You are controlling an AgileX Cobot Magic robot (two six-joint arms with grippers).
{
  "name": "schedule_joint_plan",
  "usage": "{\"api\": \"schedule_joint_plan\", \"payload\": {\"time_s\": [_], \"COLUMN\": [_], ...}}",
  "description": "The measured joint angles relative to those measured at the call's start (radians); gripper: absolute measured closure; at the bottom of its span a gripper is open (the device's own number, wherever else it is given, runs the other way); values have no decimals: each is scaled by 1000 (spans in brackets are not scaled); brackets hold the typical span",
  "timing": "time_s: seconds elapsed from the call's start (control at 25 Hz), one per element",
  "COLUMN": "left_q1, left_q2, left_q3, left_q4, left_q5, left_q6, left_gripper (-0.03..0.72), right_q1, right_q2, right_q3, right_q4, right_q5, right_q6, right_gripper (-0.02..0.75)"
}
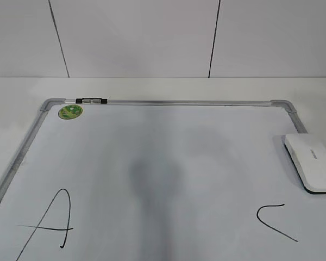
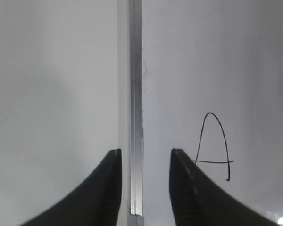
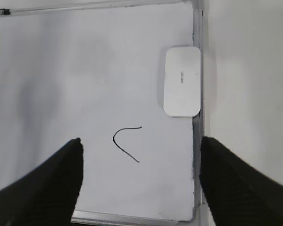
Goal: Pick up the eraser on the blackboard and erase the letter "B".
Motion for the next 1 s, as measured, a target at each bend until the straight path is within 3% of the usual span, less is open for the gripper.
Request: {"api": "schedule_joint_plan", "payload": {"time_s": [0.52, 1.0], "left_q1": [0, -12], "left_q2": [-546, -977], "left_q3": [275, 531], "left_q4": [-2, -1], "left_q5": [25, 41], "left_q6": [2, 2], "left_gripper": [446, 447], "right_q1": [0, 0], "right_q2": [-382, -446], "right_q3": [309, 483], "right_q4": [-96, -118], "right_q5": [6, 6], "right_q6": [0, 0], "right_gripper": [148, 148]}}
